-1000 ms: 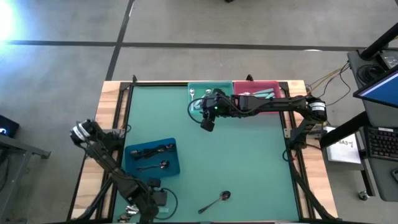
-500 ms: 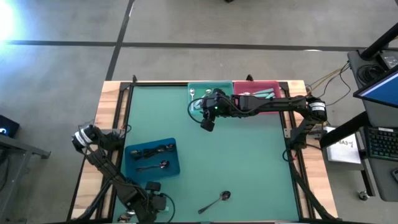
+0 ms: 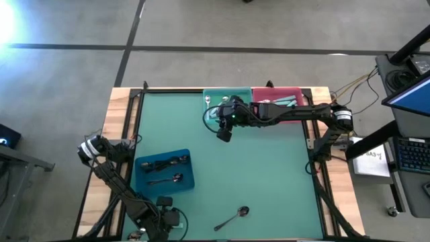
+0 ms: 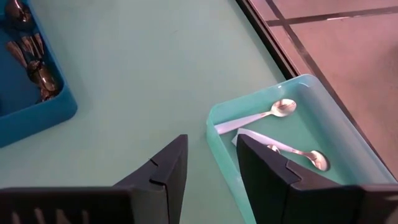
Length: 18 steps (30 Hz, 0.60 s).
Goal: Sort silverware by color (type)
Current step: Put the green spoon into the red bin
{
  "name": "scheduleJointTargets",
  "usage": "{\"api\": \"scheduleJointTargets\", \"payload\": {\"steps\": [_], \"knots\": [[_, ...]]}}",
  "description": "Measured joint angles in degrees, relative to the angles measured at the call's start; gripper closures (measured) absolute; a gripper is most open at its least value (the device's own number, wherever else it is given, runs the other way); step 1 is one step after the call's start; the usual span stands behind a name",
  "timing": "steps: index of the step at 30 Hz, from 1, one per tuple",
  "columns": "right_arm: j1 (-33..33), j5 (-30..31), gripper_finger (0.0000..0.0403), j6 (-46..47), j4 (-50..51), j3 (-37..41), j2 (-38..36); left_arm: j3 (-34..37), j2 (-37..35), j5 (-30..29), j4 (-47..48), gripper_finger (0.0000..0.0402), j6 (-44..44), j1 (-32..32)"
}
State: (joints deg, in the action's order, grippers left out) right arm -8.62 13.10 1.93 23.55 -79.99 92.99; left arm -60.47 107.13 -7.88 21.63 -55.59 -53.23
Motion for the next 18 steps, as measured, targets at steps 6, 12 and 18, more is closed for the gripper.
{"api": "scheduleJointTargets", "payload": {"steps": [6, 12, 18], "knots": [[0.0, 0.0, 0.0282, 0.0, 0.0, 0.0, 0.0, 0.1, -1.6, 0.1, 0.1, 0.0352, -0.2, 0.1], [0.0, 0.0, 0.0278, 0.0, 0.0, 0.0, 0.0, 0.3, -6.8, -0.8, 3.7, 0.0352, 2.0, 0.4], [0.0, 0.0, 0.0270, 0.0, 0.0, -0.1, 0.0, 0.3, -12.0, -6.9, 4.3, 0.0352, 3.9, 1.9]]}}
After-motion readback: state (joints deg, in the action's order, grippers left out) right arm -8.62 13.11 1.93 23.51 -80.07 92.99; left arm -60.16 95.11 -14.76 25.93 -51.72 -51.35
